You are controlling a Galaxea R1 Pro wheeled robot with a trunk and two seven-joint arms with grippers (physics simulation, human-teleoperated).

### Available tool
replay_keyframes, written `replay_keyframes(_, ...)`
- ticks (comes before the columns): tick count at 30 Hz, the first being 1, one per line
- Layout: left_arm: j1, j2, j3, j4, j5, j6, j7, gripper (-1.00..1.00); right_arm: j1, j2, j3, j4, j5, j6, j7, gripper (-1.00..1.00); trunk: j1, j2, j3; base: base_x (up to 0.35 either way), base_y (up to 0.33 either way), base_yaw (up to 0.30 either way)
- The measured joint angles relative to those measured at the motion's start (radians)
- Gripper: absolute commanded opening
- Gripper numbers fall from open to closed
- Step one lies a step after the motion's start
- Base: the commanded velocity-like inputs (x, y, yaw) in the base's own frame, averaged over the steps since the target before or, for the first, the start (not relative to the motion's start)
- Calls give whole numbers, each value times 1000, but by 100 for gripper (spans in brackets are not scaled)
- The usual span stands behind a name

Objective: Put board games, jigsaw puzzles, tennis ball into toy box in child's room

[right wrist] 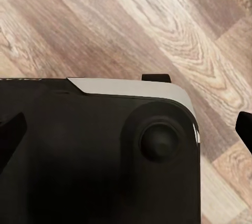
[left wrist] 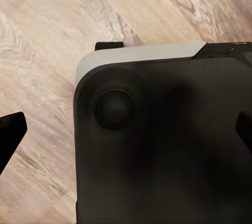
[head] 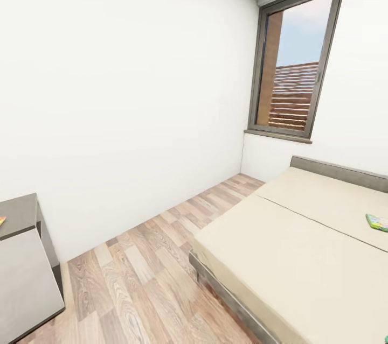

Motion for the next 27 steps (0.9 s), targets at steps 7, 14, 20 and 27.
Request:
replay_keyframes(7, 2, 2, 0, 2, 0, 0, 0, 100, 0, 0, 0, 0, 0, 0, 1, 100, 0, 0, 0, -174, 96, 0)
replay_keyframes(14, 3, -1, 5, -2, 1, -8, 2, 100, 0, 0, 0, 0, -1, 0, 1, 100, 0, 0, 0, -56, 35, 0)
replay_keyframes(20, 3, -2, 9, -10, 1, -11, 3, 100, 0, 0, 0, 0, -1, 0, 0, 100, 0, 0, 0, -8, 5, 0)
replay_keyframes(27, 3, 0, 1, -10, 0, -9, 2, 100, 0, 0, 2, 0, 5, 2, 5, 100, 0, 0, 0, -1, 1, -80)
